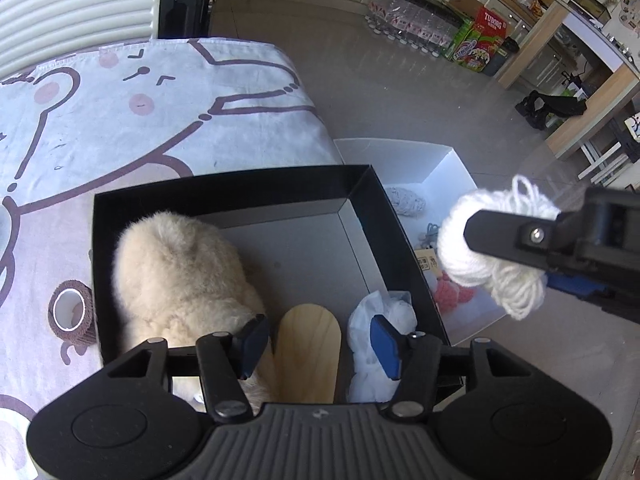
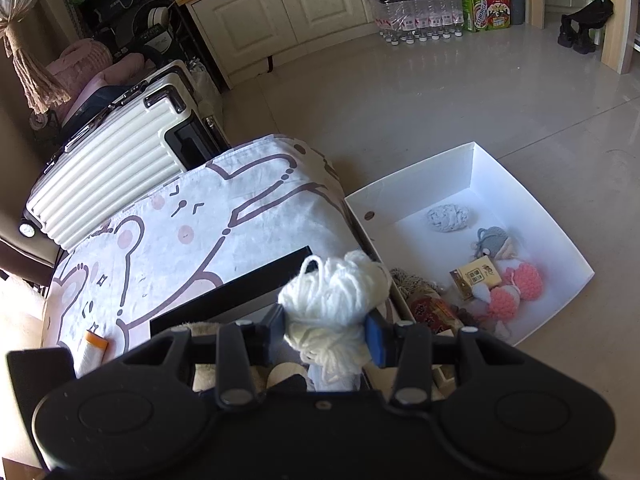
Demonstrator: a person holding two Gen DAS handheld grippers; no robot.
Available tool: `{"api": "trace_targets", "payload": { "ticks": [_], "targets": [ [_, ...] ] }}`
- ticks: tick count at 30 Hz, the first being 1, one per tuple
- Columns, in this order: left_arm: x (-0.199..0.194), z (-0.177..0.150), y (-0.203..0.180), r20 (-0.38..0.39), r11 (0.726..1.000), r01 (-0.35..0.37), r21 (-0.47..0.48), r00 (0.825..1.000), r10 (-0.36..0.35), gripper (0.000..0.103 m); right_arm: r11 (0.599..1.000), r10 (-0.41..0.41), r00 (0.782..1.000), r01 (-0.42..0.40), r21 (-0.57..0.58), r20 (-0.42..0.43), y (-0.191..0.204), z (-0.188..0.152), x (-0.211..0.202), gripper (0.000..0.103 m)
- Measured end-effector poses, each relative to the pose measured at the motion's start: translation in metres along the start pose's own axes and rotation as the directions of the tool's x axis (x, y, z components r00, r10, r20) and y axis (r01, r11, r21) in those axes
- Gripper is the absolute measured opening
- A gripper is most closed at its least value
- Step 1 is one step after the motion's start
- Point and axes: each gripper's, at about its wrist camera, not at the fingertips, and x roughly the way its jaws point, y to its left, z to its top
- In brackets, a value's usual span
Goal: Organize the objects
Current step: 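Lower the brush into the black box and open the left tool while the right tool releases the yarn inside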
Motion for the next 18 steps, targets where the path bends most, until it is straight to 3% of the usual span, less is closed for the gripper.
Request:
{"api": "trace_targets", "payload": {
  "ticks": [3,11,18],
  "targets": [
    [-0.009,0.003,0.004,0.012,1.000,0.003,0.010,1.000,-0.003,0.057,1.000,-0.003,1.000,0.003,0.013,-0.001,0.000,0.000,0.001,0.043],
    [-0.040,0.015,0.015,0.113,0.987,-0.079,0.140,0.992,0.063,0.057,0.997,0.028,1.000,-0.027,0.071,-0.008,0.007,0.000,0.015,0.043],
    [-0.058,0.029,0.052,0.171,0.989,-0.111,0.096,0.981,0.093,0.057,0.998,0.029,0.999,-0.027,0.058,-0.045,0.026,0.000,0.047,0.043]
  ]
}}
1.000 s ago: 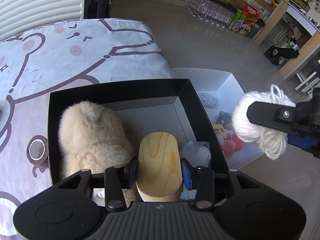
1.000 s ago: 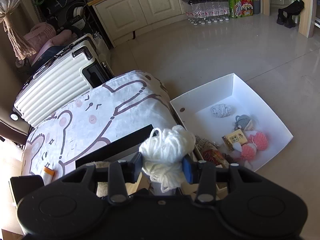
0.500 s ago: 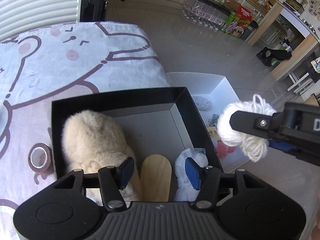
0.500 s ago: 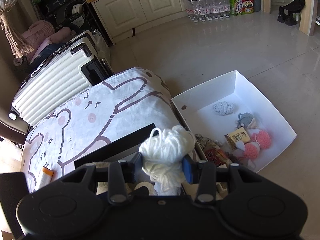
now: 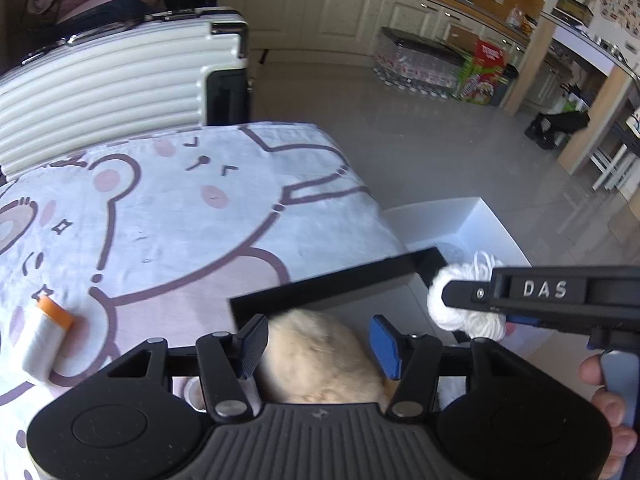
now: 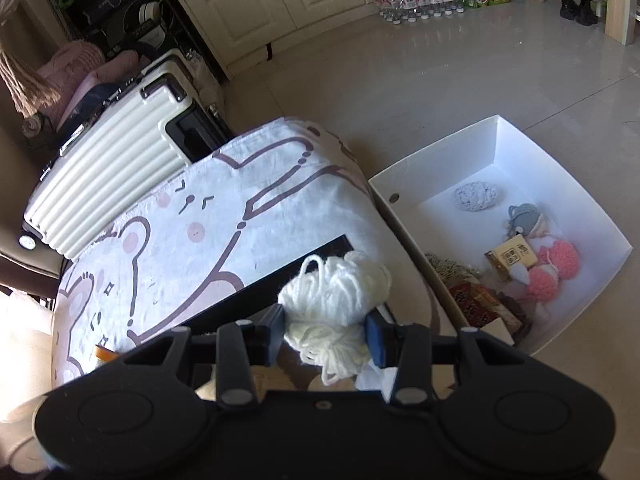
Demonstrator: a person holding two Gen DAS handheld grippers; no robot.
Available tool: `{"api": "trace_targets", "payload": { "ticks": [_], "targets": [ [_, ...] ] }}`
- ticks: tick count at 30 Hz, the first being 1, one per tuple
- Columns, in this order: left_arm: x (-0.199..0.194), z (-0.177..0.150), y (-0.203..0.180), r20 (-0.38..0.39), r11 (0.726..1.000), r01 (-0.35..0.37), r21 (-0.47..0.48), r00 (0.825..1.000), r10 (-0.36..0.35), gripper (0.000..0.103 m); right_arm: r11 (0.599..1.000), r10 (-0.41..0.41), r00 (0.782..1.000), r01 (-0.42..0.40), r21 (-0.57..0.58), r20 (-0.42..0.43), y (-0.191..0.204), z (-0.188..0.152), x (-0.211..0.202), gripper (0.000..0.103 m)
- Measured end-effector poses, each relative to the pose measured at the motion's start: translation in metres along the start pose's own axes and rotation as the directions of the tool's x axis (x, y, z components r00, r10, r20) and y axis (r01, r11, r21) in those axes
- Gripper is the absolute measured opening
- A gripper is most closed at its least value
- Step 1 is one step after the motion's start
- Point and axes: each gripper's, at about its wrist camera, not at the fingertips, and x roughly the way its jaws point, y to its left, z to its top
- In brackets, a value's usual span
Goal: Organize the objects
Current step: 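Lower the brush into the black box and open the left tool while the right tool releases the yarn inside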
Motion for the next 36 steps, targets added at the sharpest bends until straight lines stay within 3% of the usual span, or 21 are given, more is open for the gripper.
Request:
{"api": "trace_targets", "payload": {
  "ticks": [12,18,22,27,32,36],
  "targets": [
    [0.014,0.007,0.045,-0.007,0.998,-0.035,-0.058,0.999,0.035,0.057,0.999,-0.035,0.997,0.033,-0.026,-0.073,0.022,-0.001,0.056,0.043],
    [0.020,0.006,0.055,-0.017,0.997,-0.050,-0.065,0.999,0.049,0.057,1.000,-0.007,0.994,0.009,0.014,-0.107,0.022,-0.003,0.074,0.044],
    [0.022,0.005,0.057,-0.025,0.997,-0.055,-0.062,0.998,0.054,0.059,0.999,0.031,0.992,-0.028,0.022,-0.123,0.026,-0.006,0.079,0.051],
    [0.022,0.004,0.054,-0.027,0.997,-0.055,-0.057,0.998,0.054,0.062,1.000,0.017,0.994,-0.017,0.006,-0.109,0.024,-0.003,0.069,0.059],
    [0.018,0.003,0.048,-0.022,0.998,-0.044,-0.053,0.999,0.043,0.063,1.000,0.017,0.991,-0.019,-0.016,-0.136,0.018,0.000,0.052,0.059],
    [0.015,0.002,0.042,-0.016,0.998,-0.033,-0.049,0.999,0.032,0.063,0.998,-0.031,0.978,0.020,-0.056,-0.206,0.017,-0.005,0.050,0.048]
  ]
}}
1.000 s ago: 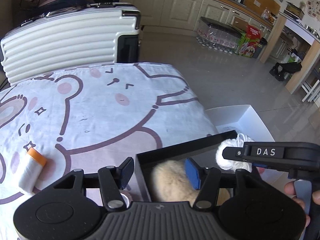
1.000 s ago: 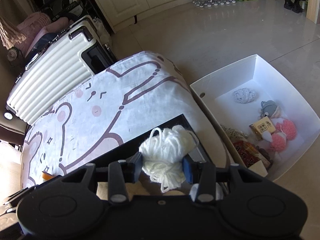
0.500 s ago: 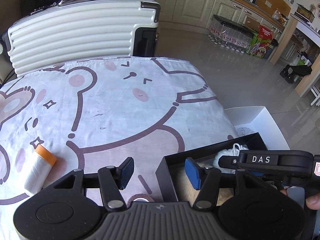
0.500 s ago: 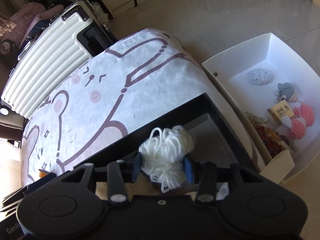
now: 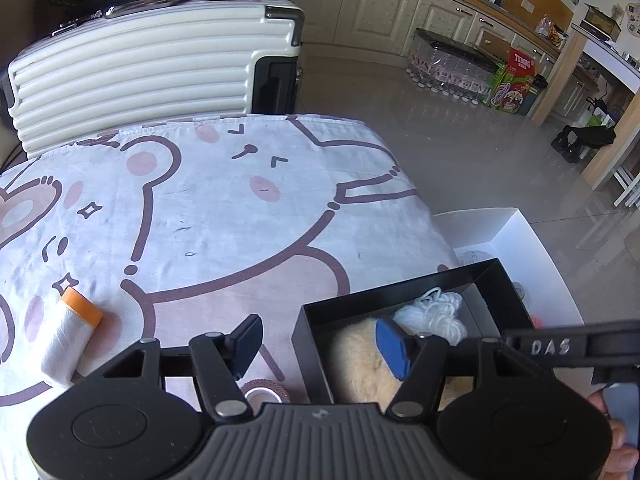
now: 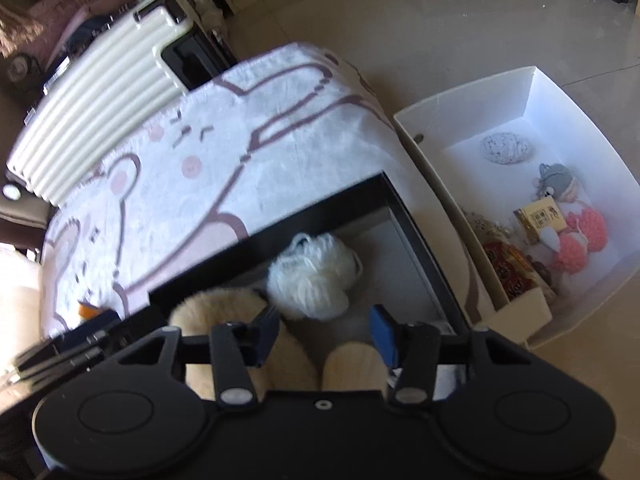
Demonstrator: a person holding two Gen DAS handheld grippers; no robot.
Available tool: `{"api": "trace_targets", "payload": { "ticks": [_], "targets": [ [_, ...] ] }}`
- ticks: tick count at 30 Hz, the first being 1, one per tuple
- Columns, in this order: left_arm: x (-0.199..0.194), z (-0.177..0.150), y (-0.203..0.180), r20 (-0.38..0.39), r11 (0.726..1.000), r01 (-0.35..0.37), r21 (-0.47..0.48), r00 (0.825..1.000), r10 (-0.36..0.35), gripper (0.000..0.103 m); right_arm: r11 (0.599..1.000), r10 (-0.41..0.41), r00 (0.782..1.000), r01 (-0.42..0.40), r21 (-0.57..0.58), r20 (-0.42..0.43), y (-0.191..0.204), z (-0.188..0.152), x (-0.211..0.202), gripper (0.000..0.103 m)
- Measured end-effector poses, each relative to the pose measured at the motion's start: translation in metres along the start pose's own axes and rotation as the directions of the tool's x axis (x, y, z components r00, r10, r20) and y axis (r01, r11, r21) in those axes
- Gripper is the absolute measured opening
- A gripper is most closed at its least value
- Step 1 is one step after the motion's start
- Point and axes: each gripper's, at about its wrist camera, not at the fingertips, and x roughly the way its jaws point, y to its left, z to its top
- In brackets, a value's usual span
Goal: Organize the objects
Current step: 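Lower the brush into the black box and open the left tool while the right tool releases the yarn inside, then raise both tools out of the black box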
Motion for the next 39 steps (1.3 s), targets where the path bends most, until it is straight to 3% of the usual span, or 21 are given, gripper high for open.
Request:
{"api": "trace_targets", "payload": {
  "ticks": [3,7,21,23,24,25,28,32,39],
  "targets": [
    [-0.002,0.000,-0.002,0.003,1.000,0.005,0.005,1.000,-0.005,0.063,0.998,-0.055,0.998,0.054,-0.016,-0.038,-0.003,-0.004,0.005,0.029],
    [-0.002,0.000,-0.002,0.000,1.000,0.002,0.004,1.000,-0.002,0.063,0.997,-0.075,0.995,0.075,-0.012,-0.069,-0.006,-0.008,0.013,0.023],
    [0.005,0.000,0.005,-0.022,1.000,-0.007,0.001,1.000,0.007,0.063,0.983,-0.156,0.986,0.149,-0.108,-0.059,0.009,-0.009,0.026,0.030],
    [0.005,0.001,0.005,-0.022,1.000,-0.008,0.001,1.000,0.008,0.063,0.984,-0.138,0.988,0.128,-0.120,-0.071,0.011,-0.010,0.028,0.034],
    [0.005,0.001,0.005,-0.023,1.000,-0.007,0.001,1.000,0.007,0.063,0.987,-0.121,0.988,0.109,-0.119,-0.096,0.011,-0.011,0.031,0.043],
    [0.005,0.001,0.005,-0.022,1.000,-0.007,0.001,1.000,0.007,0.063,0.988,-0.113,0.986,0.098,-0.120,-0.124,0.012,-0.013,0.035,0.045],
    [0.004,0.000,0.006,-0.020,1.000,-0.008,-0.001,1.000,0.008,0.063,0.992,-0.095,0.986,0.083,-0.091,-0.134,0.009,-0.014,0.036,0.044],
    [0.004,0.001,0.007,-0.021,1.000,-0.009,-0.005,1.000,0.009,0.063,0.999,-0.008,0.991,0.003,-0.038,-0.133,0.010,-0.012,0.032,0.037],
    [0.000,0.001,0.006,-0.020,1.000,-0.009,0.006,1.000,0.009,0.063,0.997,-0.030,0.991,0.020,-0.073,-0.127,0.017,-0.014,0.028,0.033]
  ]
}}
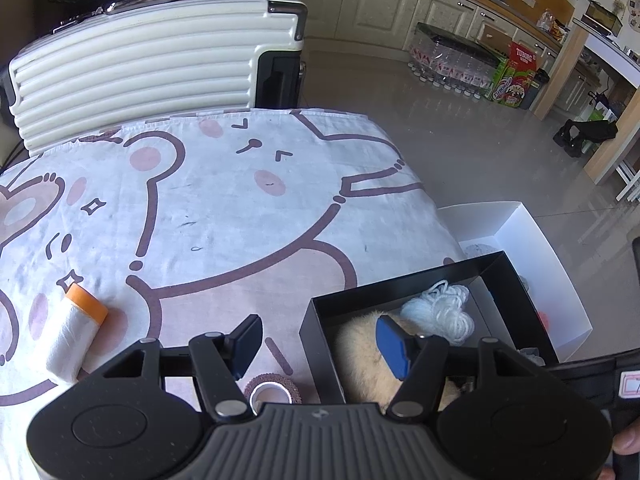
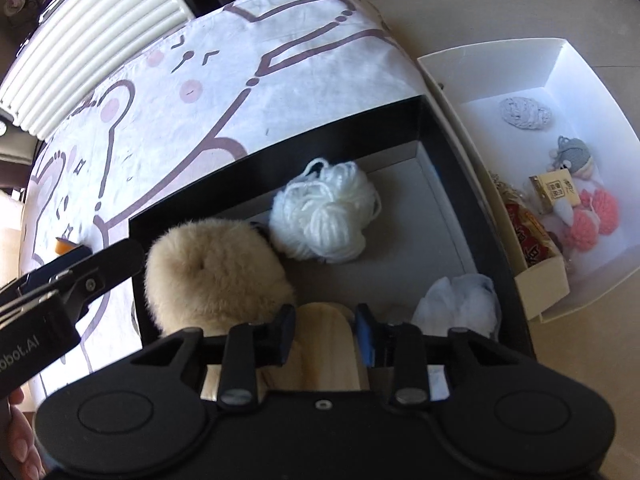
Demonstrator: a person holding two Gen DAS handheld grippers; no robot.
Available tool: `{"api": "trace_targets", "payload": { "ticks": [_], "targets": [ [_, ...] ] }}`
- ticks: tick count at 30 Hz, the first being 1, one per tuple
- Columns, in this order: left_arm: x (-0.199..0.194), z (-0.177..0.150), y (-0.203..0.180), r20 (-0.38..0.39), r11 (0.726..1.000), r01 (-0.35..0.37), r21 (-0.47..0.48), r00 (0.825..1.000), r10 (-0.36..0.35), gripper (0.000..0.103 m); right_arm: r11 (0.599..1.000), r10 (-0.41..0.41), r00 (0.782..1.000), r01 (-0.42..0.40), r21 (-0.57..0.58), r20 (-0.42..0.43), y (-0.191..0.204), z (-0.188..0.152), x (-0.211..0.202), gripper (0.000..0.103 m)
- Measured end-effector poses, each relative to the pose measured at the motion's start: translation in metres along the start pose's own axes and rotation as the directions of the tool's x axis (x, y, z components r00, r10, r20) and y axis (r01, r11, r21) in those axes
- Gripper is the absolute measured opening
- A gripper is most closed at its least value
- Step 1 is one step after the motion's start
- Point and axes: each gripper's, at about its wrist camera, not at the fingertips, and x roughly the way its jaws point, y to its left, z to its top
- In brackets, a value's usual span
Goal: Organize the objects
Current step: 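Raise both tools out of the black box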
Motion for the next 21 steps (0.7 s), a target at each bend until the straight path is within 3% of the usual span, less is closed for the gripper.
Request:
{"api": "trace_targets", "payload": {
  "ticks": [8,21],
  "targets": [
    [-0.013,-0.004,-0.006,-0.002,1.000,-0.006,0.023,1.000,0.006,0.063,1.000,0.013,0.992,-0.014,0.006,0.129,-0.003,-0.001,-0.043,0.033],
    [-0.045,-0.012,-0.023,0.012,0.998,-0.018,0.058,1.000,0.018,0.065,0.995,-0.071,0.965,0.086,-0.048,0.251,-0.004,-0.024,-0.092,0.036]
  ]
}}
